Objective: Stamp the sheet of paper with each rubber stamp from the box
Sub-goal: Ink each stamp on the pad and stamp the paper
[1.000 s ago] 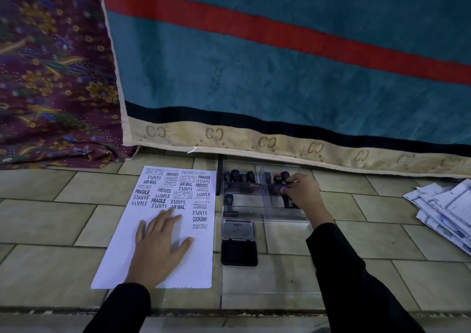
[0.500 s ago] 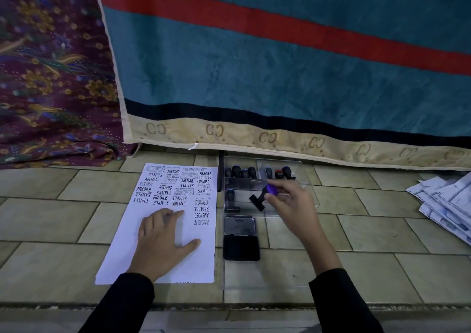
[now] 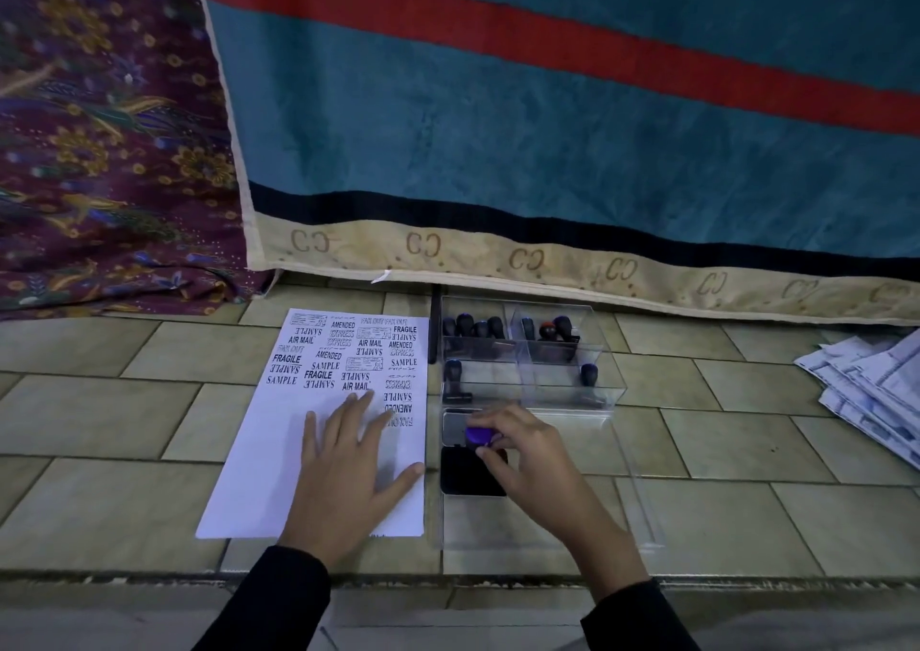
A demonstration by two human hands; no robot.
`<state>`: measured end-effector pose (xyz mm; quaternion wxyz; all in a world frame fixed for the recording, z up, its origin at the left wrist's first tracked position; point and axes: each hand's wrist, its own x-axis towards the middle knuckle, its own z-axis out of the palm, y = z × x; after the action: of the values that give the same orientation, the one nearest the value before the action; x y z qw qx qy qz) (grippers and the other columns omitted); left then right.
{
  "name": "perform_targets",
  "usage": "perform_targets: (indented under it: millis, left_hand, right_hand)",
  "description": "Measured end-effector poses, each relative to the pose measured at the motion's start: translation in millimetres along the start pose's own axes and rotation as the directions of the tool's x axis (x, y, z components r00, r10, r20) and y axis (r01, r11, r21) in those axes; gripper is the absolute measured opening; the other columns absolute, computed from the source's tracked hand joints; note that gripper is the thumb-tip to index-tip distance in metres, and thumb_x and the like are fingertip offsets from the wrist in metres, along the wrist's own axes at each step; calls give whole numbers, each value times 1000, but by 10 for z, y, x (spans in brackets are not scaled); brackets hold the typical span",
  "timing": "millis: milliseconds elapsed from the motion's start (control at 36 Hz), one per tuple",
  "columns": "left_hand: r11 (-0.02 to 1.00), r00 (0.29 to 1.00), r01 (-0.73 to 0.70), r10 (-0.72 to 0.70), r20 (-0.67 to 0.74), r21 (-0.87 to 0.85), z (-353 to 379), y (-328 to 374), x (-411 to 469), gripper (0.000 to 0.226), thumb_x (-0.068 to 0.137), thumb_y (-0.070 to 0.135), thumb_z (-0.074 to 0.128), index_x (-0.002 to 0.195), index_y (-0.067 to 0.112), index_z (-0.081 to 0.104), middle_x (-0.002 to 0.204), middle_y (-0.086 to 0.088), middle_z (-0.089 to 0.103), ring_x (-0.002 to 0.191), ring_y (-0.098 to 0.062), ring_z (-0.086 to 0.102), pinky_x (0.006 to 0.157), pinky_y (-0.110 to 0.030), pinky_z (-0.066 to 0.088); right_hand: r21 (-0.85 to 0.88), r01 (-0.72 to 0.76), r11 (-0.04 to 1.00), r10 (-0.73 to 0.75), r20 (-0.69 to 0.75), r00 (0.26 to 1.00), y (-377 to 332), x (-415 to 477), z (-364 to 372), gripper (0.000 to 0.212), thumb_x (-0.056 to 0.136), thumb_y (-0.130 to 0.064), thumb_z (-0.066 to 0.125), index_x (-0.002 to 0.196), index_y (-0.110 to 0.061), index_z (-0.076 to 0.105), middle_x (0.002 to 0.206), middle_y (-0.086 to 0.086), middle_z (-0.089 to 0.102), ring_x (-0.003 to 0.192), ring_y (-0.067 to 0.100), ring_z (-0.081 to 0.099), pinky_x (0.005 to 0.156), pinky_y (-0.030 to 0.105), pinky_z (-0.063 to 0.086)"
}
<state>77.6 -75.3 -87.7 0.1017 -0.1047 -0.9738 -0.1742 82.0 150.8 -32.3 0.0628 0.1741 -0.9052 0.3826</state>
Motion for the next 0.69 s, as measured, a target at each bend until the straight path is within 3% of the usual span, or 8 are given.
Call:
perform_targets:
  millis: [250,389,500,695]
  left_hand:
    - [992,993,-77,85,76,-105,90,273,71,98,64,92,21,139,31,37,152,11,26,143,-7,9,118,-42,-3]
    - [989,994,-53,65,89,-135,158,269,77,87,66,85,40,135,32,40,151,12,28,143,-6,12,118,-41,0]
    - [985,996,-62,72,52,-163,207,243,50,81,67,84,41,128,31,49,149,9,33,141,-7,18,118,-43,3]
    - [984,996,-73,82,47,-163,149,245,186,81,66,85,40,127,32,50,150,8,32,142,-9,17,118,-44,2]
  right_hand:
    - [-52,29,998,-36,-125,992,-33,-74,121,27,79,-14,73,105,-16,67,98,-4,63,85,5,61,79,19,53]
    - [-71,0,998,-13,-182,983,-59,-110,156,23,81,-16,71,103,-18,64,96,-15,57,82,3,60,78,15,51]
    - [-96,25,995,-43,-194,980,-54,-110,158,17,79,-14,73,94,-14,65,92,-5,63,80,6,60,74,19,52]
    - [-102,34,994,-58,-245,968,-89,33,132,12,74,-6,75,80,-9,64,84,2,64,74,10,62,70,13,48]
